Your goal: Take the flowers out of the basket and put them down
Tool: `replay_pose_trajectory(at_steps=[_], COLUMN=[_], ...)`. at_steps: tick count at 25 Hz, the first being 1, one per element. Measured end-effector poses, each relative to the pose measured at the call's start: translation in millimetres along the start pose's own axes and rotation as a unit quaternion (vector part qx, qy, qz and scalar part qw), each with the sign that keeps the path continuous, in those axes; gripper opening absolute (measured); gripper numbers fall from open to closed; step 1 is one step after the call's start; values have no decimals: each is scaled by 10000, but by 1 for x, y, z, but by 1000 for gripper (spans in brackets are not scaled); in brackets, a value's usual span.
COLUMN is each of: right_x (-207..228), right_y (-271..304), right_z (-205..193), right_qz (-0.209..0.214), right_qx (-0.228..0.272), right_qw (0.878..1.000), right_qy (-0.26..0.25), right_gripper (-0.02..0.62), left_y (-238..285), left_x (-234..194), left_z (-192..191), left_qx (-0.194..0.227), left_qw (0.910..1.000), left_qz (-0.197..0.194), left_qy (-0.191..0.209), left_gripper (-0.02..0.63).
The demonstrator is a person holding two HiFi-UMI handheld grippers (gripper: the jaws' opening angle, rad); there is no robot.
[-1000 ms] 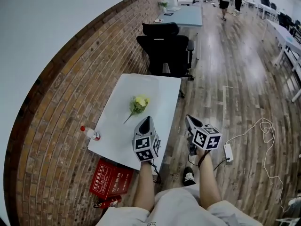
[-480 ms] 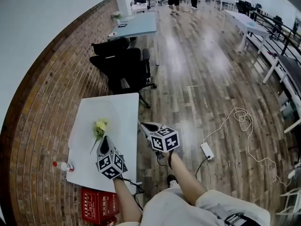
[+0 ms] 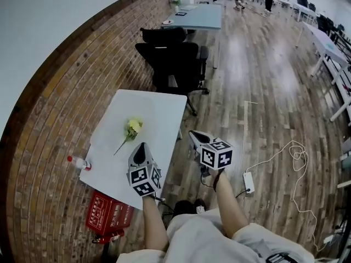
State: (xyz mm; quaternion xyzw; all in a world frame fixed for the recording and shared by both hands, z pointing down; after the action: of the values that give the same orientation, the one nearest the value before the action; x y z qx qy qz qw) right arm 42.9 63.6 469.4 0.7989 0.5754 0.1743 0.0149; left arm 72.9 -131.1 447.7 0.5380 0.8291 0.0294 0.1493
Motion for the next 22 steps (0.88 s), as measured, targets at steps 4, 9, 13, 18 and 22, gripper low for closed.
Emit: replay_pose_trajectory(at_steps=[4,9,13,18,22], right_x=[-14,-35,-34,-40,-53], right_y=[7,28,59,101,140], right_z=[-8,-25,-12,9,15], right_qz=[383,876,1064,1378,1715], right_qx=[-110,-478,-577,-652,-831], right_qw=[9992,9947,9915,9853,9761], right_qy=[46,-227,-479,-772,-1048], right_gripper=[18,18,18,18,18], left_y=[-32,-58,-47,-41,-32], left_x=[-30,-79,-113,-145,-160], left_z=[2,-4,5,9,-2], left_qx=[54,52,137,161,-78], left_qw=[9986,9936,9895,9832,9830], left_qz=[521,1128,1428,1775,1785], left_qy=[-2,-46,-189,-408,-427], left_gripper=[16,15,16,15,16])
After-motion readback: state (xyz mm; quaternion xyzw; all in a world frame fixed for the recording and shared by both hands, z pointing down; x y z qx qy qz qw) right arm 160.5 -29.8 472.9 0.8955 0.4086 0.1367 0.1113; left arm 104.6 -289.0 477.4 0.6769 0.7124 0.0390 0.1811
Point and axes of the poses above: the fingertips, and each gripper's own axes: y forward along the fingers, x to its right, z out of its top, the point moved 1 cm from there along -y, backward along the fingers, and after that the axes turned 11 degrees about -y, right-handed, at the moved point
